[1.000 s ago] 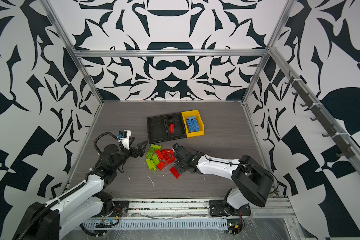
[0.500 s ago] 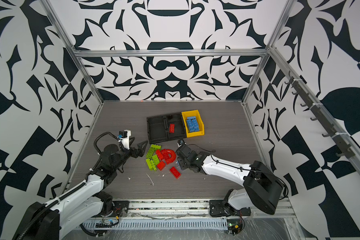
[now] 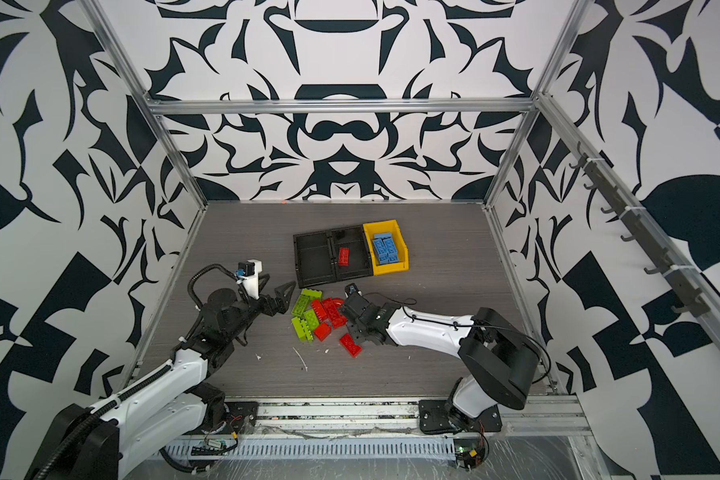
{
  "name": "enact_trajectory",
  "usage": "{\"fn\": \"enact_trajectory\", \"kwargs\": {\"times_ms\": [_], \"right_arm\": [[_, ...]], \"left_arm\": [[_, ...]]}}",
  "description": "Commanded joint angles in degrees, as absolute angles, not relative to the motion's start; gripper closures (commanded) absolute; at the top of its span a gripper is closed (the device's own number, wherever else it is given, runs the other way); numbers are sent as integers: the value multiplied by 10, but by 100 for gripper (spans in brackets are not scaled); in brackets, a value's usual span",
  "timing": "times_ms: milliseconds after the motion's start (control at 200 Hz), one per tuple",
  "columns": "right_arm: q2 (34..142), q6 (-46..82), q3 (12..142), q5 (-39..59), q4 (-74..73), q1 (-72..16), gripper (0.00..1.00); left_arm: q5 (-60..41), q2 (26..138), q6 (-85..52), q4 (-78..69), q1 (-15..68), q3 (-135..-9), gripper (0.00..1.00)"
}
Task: Sort the legos into containers by color
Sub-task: 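Lower the right gripper onto the blue brick and close on it, then carry the blue brick with the right gripper and release it into the yellow bin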
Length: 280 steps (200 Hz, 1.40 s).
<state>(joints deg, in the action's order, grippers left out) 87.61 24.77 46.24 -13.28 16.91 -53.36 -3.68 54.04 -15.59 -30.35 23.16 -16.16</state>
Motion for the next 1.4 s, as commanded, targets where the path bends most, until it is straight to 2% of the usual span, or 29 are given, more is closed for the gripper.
{"fn": "enact_trajectory", "kwargs": {"times_ms": [0,310,640,900,1110,1160,1210,1395], "right_arm": [[876,253,482,-143,173,-535,45],[915,242,491,-124,159,-536,46],[910,251,481,-122,141,-535,60],[879,226,492,-149,177,-518,66],[820,151,535,-116,207,-433,69],[812,140,554,-67,211,-395,68],[817,121,583,-35,225,-359,68],[865,63,684,-34,240,-277,68]], "left_arm": [[-37,538,-157,-300,232,-169,0],[-38,542,-156,-302,232,-170,0],[-39,541,-157,-302,233,-170,0],[-39,541,-158,-302,233,-169,0],[-40,539,-157,-302,232,-170,0],[-38,537,-158,-302,233,-169,0],[-38,536,-158,-302,232,-168,0],[-41,542,-158,-302,232,-169,0]]}}
